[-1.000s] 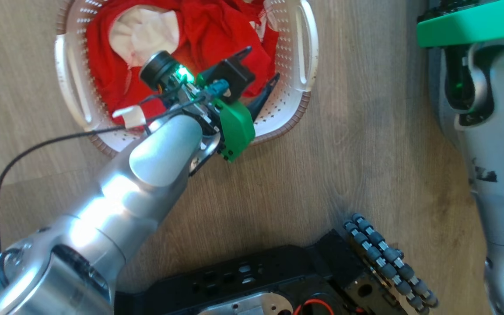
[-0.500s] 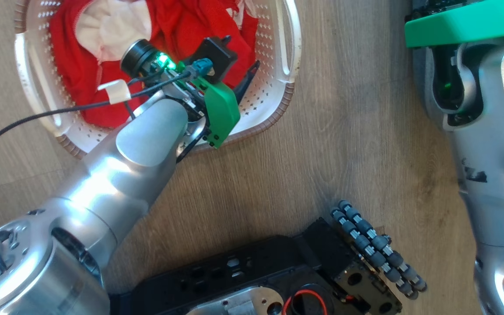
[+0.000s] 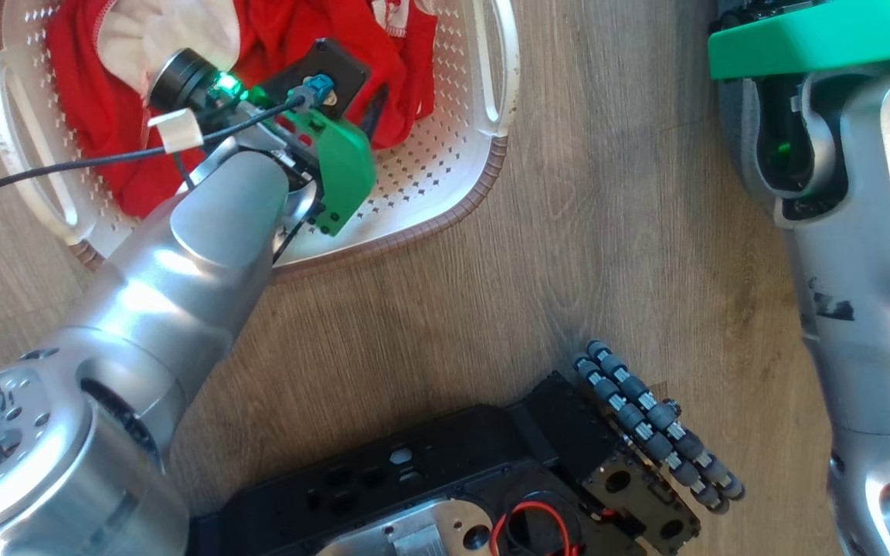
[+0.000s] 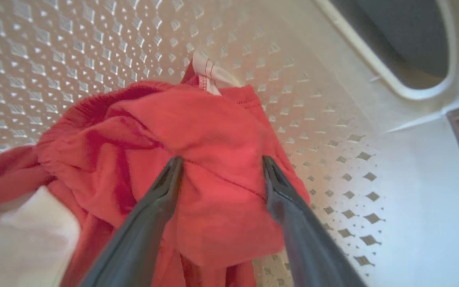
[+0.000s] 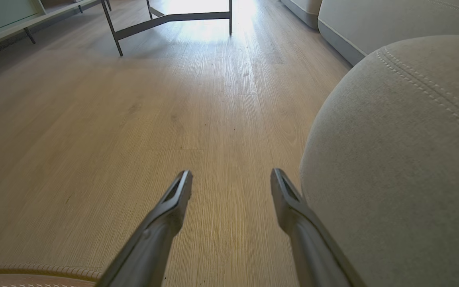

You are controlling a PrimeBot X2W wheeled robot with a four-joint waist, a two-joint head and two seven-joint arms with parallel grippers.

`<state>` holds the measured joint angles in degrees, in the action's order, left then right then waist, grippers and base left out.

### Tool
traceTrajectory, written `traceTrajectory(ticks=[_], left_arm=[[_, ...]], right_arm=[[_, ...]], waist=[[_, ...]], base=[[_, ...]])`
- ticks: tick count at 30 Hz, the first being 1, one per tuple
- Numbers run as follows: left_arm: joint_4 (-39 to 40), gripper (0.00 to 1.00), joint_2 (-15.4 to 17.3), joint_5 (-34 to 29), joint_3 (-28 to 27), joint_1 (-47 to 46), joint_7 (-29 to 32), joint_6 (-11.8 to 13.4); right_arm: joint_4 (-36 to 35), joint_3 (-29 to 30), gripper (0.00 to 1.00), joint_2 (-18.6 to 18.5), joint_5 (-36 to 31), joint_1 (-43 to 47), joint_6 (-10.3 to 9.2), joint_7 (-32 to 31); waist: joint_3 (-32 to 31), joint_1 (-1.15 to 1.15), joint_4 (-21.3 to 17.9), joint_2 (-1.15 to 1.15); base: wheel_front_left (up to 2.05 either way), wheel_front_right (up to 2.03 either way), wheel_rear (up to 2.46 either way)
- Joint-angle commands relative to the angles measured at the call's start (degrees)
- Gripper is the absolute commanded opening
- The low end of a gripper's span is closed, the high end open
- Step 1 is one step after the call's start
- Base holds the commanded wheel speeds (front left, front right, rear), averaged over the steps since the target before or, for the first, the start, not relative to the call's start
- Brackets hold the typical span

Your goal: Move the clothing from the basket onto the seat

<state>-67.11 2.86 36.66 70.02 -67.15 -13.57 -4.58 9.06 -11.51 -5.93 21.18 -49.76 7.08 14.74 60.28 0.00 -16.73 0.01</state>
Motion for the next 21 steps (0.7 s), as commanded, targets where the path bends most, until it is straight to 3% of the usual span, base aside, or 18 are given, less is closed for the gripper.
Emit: traceTrajectory(ticks=[1, 7, 8, 9, 21], left_arm=[[0.2, 1.0, 0.0, -0.4, 0.1, 0.5, 0.4, 0.3], [-0.7, 1.0, 0.0, -1.2, 1.2, 0.4, 2.1, 0.5], [-0.6, 0.62, 0.0, -1.3, 1.3, 0.4, 2.2, 0.5], [-0.6, 0.02, 0.0, -1.3, 1.4, 0.4, 2.2, 0.6], [2.3, 0.0, 0.0, 2.0, 1.2, 2.7, 1.3, 0.5]], right_arm=[[-1.6, -0.2, 1.0, 0.6, 0.3, 1.5, 0.41, 0.3], [-1.6, -0.3, 1.0, 1.0, 0.3, 1.3, 0.41, 0.3], [-1.6, -0.3, 1.0, 1.1, 0.4, 1.3, 0.41, 0.3], [-1.6, -0.2, 1.0, 1.1, 0.4, 1.2, 0.41, 0.3], [-1.1, 0.0, 1.0, -0.7, 0.0, 1.6, 0.41, 0.3]], waist=[[0.0, 0.0, 0.0, -0.01], [0.2, 0.0, 0.0, -0.01], [0.2, 0.0, 0.0, -0.01], [0.2, 0.0, 0.0, -0.01], [-3.8, 0.0, 2.1, -0.01]], base=[[0.0, 0.0, 0.0], [0.0, 0.0, 0.0], [0.0, 0.0, 0.0], [0.0, 0.0, 0.0], [0.0, 0.0, 0.0]])
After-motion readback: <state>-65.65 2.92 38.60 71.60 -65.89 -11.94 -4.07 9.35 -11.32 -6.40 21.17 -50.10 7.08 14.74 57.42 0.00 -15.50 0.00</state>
